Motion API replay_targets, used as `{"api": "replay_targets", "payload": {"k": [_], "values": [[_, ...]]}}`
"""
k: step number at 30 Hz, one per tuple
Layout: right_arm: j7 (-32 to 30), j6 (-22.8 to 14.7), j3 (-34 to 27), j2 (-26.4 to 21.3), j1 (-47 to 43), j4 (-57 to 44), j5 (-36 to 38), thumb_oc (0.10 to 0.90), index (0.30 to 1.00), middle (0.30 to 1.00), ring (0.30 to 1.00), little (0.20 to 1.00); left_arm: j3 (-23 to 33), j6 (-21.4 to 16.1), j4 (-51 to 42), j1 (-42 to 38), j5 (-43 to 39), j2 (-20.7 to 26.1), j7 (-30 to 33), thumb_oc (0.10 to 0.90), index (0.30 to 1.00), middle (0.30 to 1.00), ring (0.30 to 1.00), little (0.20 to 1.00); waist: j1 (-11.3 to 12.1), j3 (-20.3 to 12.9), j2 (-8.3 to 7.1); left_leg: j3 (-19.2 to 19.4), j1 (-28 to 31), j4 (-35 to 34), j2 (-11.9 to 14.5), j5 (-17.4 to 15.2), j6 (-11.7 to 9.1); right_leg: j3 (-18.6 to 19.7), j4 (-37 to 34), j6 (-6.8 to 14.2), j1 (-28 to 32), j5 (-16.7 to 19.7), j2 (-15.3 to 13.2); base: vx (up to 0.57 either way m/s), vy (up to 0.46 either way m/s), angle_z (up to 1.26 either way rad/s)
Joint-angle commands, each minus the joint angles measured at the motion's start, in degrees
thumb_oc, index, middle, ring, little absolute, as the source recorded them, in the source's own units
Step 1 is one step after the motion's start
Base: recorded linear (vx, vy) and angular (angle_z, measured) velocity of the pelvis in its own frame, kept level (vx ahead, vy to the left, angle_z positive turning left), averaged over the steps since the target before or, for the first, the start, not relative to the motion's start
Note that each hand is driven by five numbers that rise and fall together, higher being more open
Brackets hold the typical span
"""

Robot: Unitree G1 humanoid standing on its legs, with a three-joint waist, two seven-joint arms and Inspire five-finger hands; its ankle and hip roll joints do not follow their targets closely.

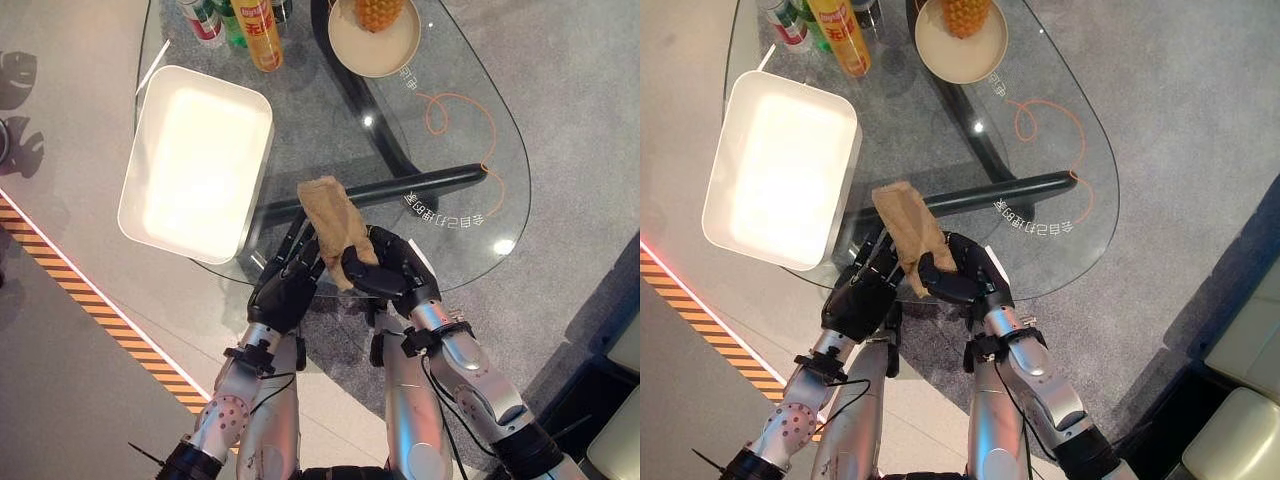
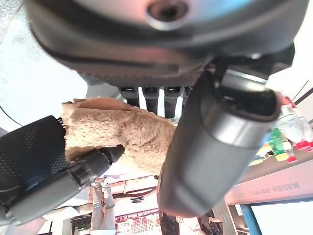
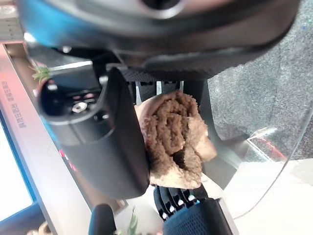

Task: Wipe the table with a cloth and put it in the basket.

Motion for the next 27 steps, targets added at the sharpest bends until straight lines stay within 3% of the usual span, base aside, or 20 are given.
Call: {"api": "replay_targets", "payload": {"k": [1,6,20,21,22,27], "values": [[10.46,-2.00,2.24,-2.00,-3.59,-11.64,-3.88,0.100,0.300,0.300,0.300,0.200,1.40,-1.06,-12.80,0.95,2.11,-1.07,-5.36,0.800,0.900,0.900,0.900,0.900,-0.06,-1.52,1.52,2.90,-1.01,-3.65,-4.59,4.98,4.82,-1.68,1.69,-2.94,1.46,-1.32,4.98,0.00,0.000,0.00],[18.44,1.42,5.27,-5.88,-6.54,-12.44,-10.47,0.100,0.300,0.300,0.300,0.200,1.92,-0.22,-12.30,0.13,1.29,0.10,-5.47,0.800,0.900,0.900,0.900,0.900,0.50,-1.52,1.32,2.28,-1.42,-3.36,-4.78,5.18,4.65,-2.19,1.78,-2.99,1.39,-1.32,4.83,0.00,-0.007,0.00],[18.78,2.12,8.40,-9.36,-8.49,-13.67,-16.23,0.100,0.300,0.300,0.300,0.200,0.90,-1.75,-13.69,-0.38,0.12,1.20,-4.31,0.800,0.900,0.900,0.900,0.900,0.69,-1.52,0.90,1.60,-2.47,-3.20,-5.02,5.37,4.76,-2.15,2.06,-2.81,0.30,-1.09,5.14,0.00,-0.003,0.01],[18.62,1.98,8.33,-9.40,-8.41,-13.55,-16.24,0.100,0.300,0.300,0.300,0.200,0.87,-2.34,-13.62,-0.39,-1.20,1.23,-5.07,0.622,0.747,0.747,0.747,0.722,0.68,-1.52,0.91,1.58,-2.56,-3.13,-5.03,5.39,4.77,-2.13,2.12,-2.80,0.20,-1.03,5.14,0.00,0.000,0.00],[18.31,1.83,8.25,-9.36,-8.33,-13.44,-16.27,0.100,0.300,0.300,0.300,0.200,0.99,-2.60,-13.60,-0.26,-2.51,1.07,-5.65,0.100,0.300,0.300,0.300,0.200,0.69,-1.52,0.91,1.55,-2.52,-3.13,-5.06,5.37,4.80,-2.13,2.13,-2.79,0.20,-1.01,5.14,0.00,0.000,0.00],[17.26,1.04,7.97,-8.33,-8.35,-12.72,-16.66,0.100,0.300,0.300,0.300,0.200,1.61,-4.21,-13.27,-0.08,-6.50,-0.25,-6.84,0.100,0.300,0.300,0.300,0.200,0.76,-1.52,0.55,1.52,-2.34,-3.31,-5.15,5.29,4.78,-2.16,1.78,-2.73,0.46,-0.92,5.20,0.00,0.000,0.00]]}}
